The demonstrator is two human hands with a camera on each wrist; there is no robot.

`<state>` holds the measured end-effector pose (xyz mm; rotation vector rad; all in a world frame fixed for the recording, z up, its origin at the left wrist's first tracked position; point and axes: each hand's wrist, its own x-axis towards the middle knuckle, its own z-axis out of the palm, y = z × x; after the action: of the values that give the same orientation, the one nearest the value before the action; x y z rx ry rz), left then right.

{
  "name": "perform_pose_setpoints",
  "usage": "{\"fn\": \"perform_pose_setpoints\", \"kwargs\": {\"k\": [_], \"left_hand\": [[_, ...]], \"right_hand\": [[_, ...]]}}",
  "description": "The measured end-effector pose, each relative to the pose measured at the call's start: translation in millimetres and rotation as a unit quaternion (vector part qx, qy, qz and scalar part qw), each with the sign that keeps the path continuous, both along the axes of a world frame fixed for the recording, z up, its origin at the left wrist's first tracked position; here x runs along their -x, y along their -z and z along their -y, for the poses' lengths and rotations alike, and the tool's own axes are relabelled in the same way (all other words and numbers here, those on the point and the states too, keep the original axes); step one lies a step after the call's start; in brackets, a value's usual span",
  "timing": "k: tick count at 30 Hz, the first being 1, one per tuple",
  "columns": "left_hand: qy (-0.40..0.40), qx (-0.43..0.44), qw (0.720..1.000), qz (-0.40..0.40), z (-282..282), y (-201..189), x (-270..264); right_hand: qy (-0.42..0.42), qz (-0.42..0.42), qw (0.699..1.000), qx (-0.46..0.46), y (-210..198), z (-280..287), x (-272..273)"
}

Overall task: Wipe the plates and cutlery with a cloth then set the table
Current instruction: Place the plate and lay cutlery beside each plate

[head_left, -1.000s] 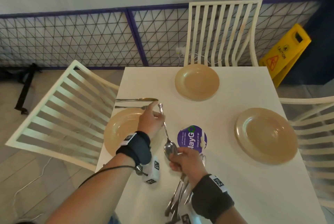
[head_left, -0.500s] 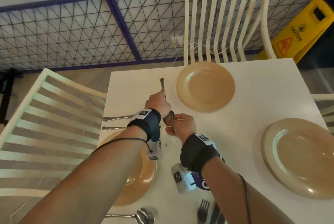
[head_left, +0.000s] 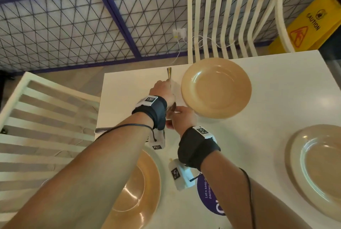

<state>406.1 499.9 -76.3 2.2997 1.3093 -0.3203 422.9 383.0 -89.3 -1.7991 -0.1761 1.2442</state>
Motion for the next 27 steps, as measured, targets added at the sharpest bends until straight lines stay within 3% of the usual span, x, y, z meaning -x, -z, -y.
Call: {"fn": "perform_pose_setpoints", "kwargs": {"k": [9, 21, 27], "left_hand": [[-0.019, -0.022, 1.0, 0.009, 1.6, 6.4, -1.6], [-0.001, -0.032, 0.999, 0.002, 4.0, 0.4, -3.3], [-0.02, -0.04, 0.998, 0.052, 12.8, -23.0, 7.8]], "right_hand": [[0.065, -0.088, 0.994, 0.014, 3.9, 2.5, -5.5], [0.076, -0.115, 0.99, -0.017, -2.6, 12.6, -5.6], [0.057, -0.095, 0.993, -0.029, -11.1, 43.3, -3.9]]}}
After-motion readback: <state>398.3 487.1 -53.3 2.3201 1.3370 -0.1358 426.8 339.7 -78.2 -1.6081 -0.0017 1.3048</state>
